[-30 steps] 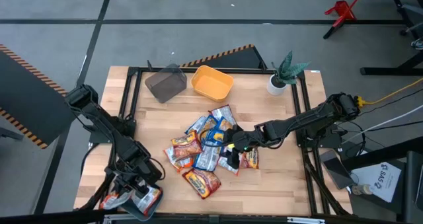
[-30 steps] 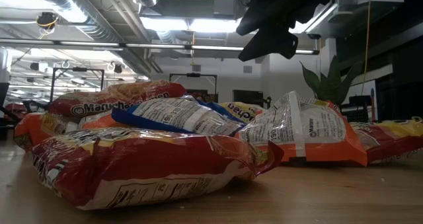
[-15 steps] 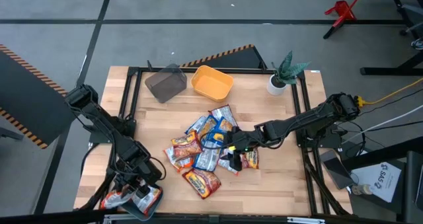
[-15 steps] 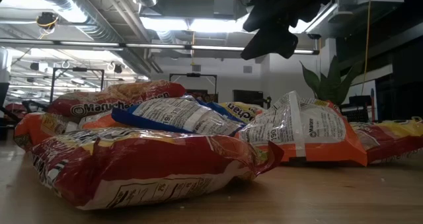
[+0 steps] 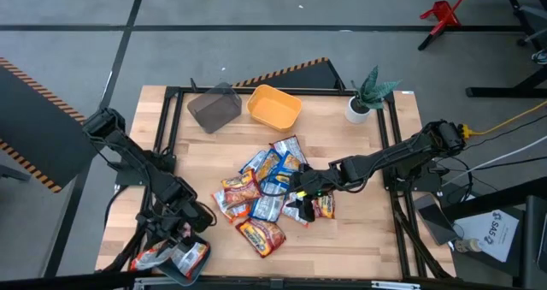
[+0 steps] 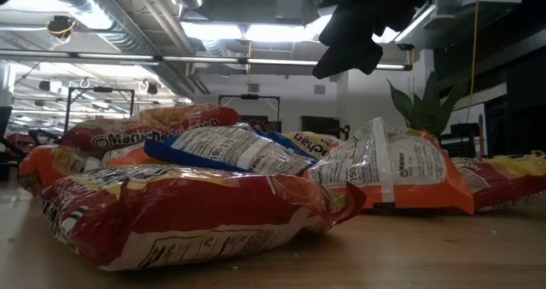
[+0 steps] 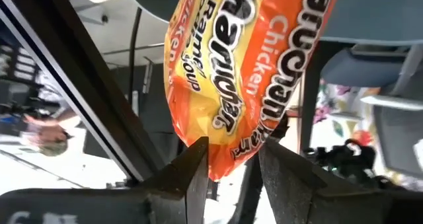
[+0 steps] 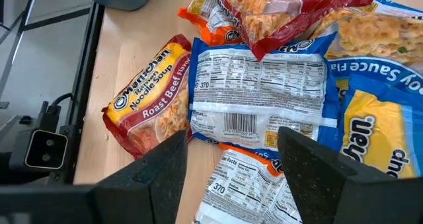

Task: Sort Maruchan noodles
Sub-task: Put the orange noodle pack into the blue bin, then put the red noodle pack into the gray bin

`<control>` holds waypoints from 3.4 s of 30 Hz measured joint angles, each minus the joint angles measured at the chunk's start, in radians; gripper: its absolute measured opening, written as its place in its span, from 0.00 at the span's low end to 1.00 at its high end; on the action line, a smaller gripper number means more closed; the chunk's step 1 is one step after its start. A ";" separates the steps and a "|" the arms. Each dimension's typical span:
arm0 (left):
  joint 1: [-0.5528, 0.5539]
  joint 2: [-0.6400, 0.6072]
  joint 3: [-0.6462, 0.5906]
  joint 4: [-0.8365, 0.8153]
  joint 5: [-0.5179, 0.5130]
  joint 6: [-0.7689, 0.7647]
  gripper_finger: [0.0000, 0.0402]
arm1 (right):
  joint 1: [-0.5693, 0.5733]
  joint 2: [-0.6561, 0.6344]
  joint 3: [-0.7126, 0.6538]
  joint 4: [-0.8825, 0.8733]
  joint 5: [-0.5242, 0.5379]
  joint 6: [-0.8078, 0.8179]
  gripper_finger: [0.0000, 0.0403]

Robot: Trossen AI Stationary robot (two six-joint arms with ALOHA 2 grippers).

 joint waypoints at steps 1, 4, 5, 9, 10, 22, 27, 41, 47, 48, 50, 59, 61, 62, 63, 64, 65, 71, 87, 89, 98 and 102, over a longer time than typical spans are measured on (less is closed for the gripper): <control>0.008 0.000 0.000 -0.001 0.000 -0.007 0.32 | 0.000 0.000 0.000 0.000 0.000 -0.007 0.55; 0.031 0.000 0.000 -0.001 0.003 -0.008 0.32 | 0.000 0.000 0.000 0.000 0.000 -0.022 0.55; 0.039 0.000 0.000 -0.001 0.008 -0.008 0.32 | 0.000 0.000 0.000 0.000 0.000 -0.022 0.55; 0.064 0.000 0.000 -0.001 0.009 -0.012 0.32 | 0.000 0.000 0.000 0.033 0.000 -0.024 0.55; 0.069 0.000 0.002 -0.002 0.009 -0.017 0.32 | 0.000 0.000 0.000 0.052 -0.005 -0.032 0.55; 0.106 0.000 0.172 -0.003 -0.105 -0.055 0.32 | 0.000 0.000 0.001 0.338 -0.097 -0.069 0.55; 0.041 0.000 0.233 0.002 -0.212 -0.181 0.32 | 0.000 0.063 0.002 0.445 -0.156 -0.055 0.55; -0.097 0.139 0.208 0.007 -0.365 -0.260 0.31 | -0.001 0.137 0.001 0.427 -0.156 -0.020 0.55; -0.100 0.239 0.208 -0.013 -0.365 -0.165 0.31 | -0.001 0.137 0.001 0.422 -0.147 -0.019 0.55; -0.102 0.256 0.208 -0.035 -0.365 -0.154 0.31 | -0.001 0.138 0.001 0.422 -0.147 -0.019 0.55; -0.104 0.284 0.208 -0.072 -0.354 -0.113 0.31 | -0.001 0.137 0.001 0.423 -0.147 -0.019 0.55; -0.103 0.304 0.208 -0.297 -0.345 -0.040 0.31 | -0.001 0.137 0.001 0.422 -0.147 -0.010 0.55; -0.103 0.304 0.208 -0.355 -0.354 -0.029 0.31 | -0.001 0.137 0.001 0.423 -0.147 -0.010 0.55; -0.103 0.304 0.208 -0.377 -0.358 -0.028 0.31 | -0.001 0.137 0.001 0.422 -0.146 -0.010 0.55; -0.103 0.304 0.208 -0.394 -0.361 -0.028 0.31 | -0.001 0.137 0.001 0.422 -0.147 -0.010 0.55; -0.103 0.304 0.208 -0.407 -0.363 -0.028 0.31 | -0.001 0.137 0.001 0.422 -0.147 -0.010 0.55; -0.103 0.304 0.208 -0.411 -0.364 -0.028 0.31 | -0.001 0.137 0.001 0.422 -0.147 -0.010 0.55; -0.103 0.304 0.208 -0.384 -0.366 -0.028 0.31 | -0.001 0.137 0.001 0.413 -0.148 -0.010 0.55; -0.043 0.304 0.485 -0.527 -0.473 0.103 0.31 | -0.001 0.132 0.001 0.328 -0.122 -0.010 0.55; -0.031 0.304 0.559 -0.525 -0.627 0.099 0.31 | -0.001 0.120 0.001 0.302 -0.082 -0.010 0.55; 0.134 0.301 0.705 -0.550 -1.428 0.357 0.31 | -0.003 0.068 0.001 0.158 0.095 0.016 0.55; 0.242 0.303 0.647 -0.547 -1.441 0.483 0.31 | -0.004 0.069 0.001 0.177 0.072 0.079 0.55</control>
